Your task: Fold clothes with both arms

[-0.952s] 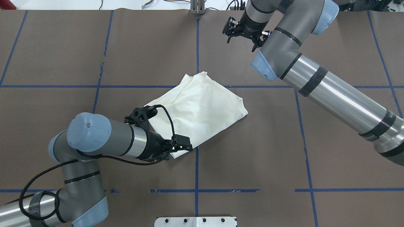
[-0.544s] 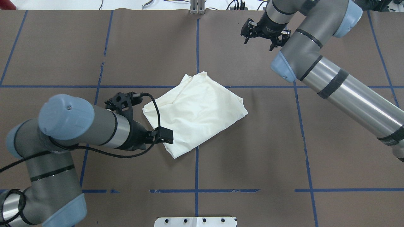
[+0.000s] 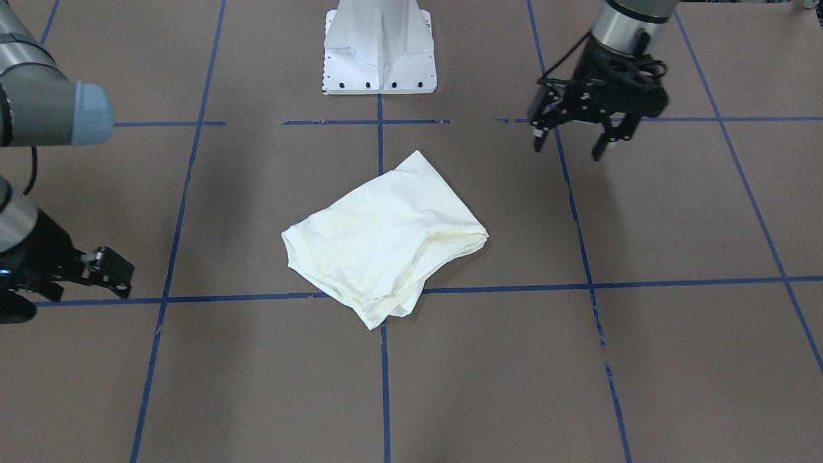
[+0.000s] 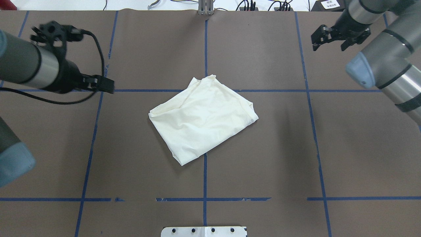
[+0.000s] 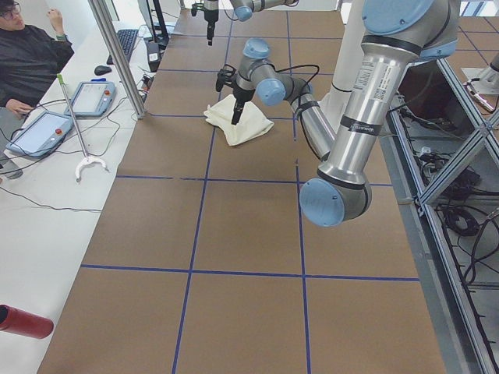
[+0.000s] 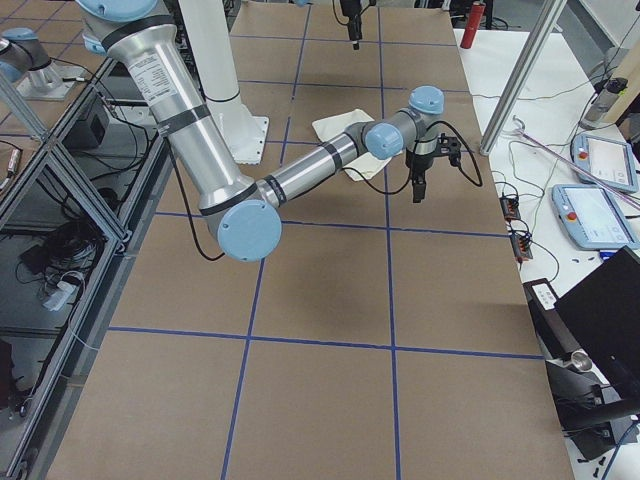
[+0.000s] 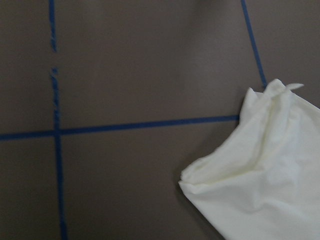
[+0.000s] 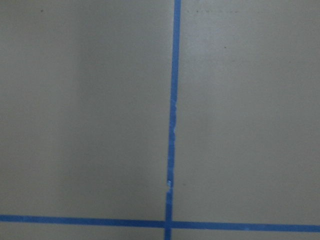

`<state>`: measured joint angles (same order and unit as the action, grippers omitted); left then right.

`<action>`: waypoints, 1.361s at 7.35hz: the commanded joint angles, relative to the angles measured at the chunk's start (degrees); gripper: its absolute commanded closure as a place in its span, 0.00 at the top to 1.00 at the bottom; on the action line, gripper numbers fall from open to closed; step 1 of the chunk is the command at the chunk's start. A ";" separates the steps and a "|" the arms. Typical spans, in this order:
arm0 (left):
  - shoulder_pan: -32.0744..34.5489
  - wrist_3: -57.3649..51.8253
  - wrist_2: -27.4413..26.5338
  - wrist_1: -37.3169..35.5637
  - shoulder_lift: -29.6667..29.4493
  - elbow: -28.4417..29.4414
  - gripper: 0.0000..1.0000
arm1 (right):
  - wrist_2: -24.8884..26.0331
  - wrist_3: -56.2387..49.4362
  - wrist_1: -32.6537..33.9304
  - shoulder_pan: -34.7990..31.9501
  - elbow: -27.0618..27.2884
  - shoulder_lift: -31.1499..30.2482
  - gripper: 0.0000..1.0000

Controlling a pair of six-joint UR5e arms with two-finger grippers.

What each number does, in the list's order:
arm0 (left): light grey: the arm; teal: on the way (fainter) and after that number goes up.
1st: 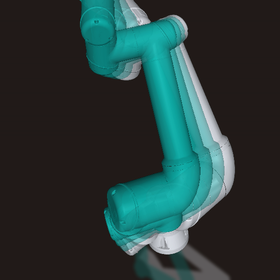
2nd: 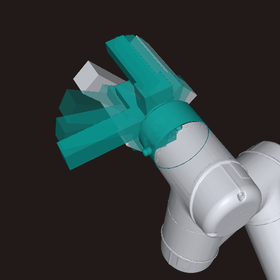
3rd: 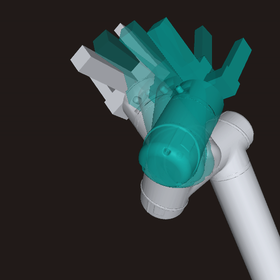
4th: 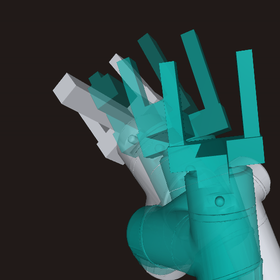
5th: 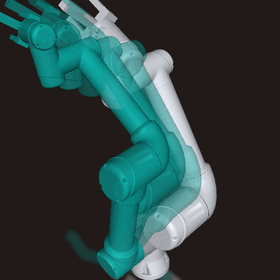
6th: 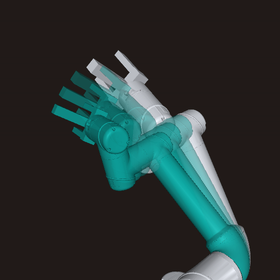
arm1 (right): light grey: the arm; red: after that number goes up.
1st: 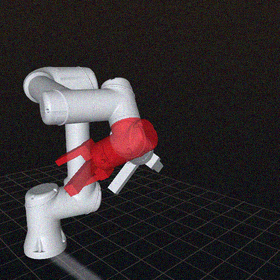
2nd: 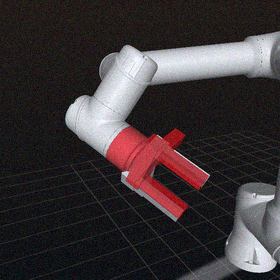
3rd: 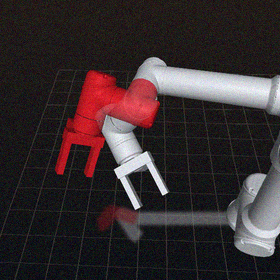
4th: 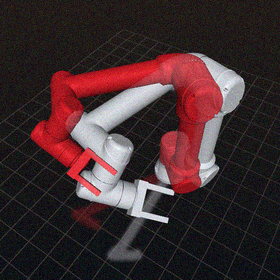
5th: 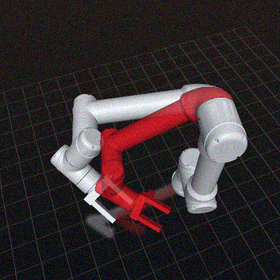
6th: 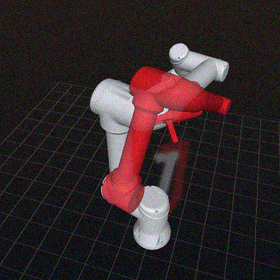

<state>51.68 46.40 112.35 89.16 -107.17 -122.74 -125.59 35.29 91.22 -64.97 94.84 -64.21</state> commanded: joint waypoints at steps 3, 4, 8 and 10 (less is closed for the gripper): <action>32.72 -56.83 11.84 -0.75 7.42 18.28 1.00 | -11.61 -37.47 9.06 -19.36 5.71 -17.84 1.00; 36.18 -63.39 13.06 -0.83 7.85 21.72 1.00 | -11.00 -45.58 9.50 -22.80 3.79 -20.23 1.00; 38.06 -57.47 18.16 14.10 18.81 27.11 1.00 | -9.77 -46.63 8.53 -21.52 1.84 -22.38 1.00; 37.97 -56.77 17.90 13.23 18.84 30.61 1.00 | -8.62 -42.87 8.45 -21.78 1.75 -22.80 1.00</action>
<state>89.62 -10.78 130.28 102.35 -89.04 -94.37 -134.60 -10.13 99.79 -86.78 96.74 -86.72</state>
